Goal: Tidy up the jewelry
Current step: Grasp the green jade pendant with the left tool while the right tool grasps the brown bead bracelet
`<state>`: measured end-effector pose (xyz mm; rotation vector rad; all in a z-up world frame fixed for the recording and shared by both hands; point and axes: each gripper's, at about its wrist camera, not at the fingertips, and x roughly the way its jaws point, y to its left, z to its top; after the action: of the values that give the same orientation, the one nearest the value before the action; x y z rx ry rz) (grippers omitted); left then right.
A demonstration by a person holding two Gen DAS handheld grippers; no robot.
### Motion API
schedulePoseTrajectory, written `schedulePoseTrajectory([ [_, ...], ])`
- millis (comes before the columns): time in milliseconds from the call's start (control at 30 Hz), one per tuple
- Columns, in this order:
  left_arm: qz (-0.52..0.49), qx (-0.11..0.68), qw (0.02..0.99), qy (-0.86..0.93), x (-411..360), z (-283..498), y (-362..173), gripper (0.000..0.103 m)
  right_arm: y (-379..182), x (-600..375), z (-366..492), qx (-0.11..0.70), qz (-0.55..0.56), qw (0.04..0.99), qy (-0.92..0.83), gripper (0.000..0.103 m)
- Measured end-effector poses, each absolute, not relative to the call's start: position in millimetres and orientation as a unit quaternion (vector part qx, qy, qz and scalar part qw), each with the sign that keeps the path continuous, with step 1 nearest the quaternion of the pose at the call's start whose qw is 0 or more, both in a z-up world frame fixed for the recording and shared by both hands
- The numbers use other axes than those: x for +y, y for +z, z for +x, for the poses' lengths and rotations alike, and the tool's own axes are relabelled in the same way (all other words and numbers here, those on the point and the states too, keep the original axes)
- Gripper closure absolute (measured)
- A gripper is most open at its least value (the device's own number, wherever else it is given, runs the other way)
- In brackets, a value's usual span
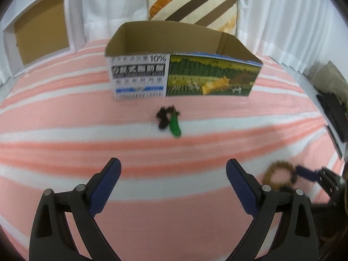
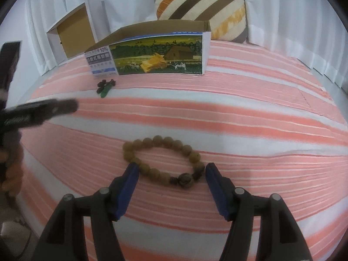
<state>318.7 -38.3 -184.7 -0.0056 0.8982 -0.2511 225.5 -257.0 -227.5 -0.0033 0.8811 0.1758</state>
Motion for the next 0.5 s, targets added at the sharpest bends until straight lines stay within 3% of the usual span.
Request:
schedulePoseTrajectory([
  [500,0.015,0.461,0.882,-0.095,-57.1,379.3,-215.7,0.005,-224.5,-255.6,230.4,0.424,-0.008,0.902,0.087,0.038],
])
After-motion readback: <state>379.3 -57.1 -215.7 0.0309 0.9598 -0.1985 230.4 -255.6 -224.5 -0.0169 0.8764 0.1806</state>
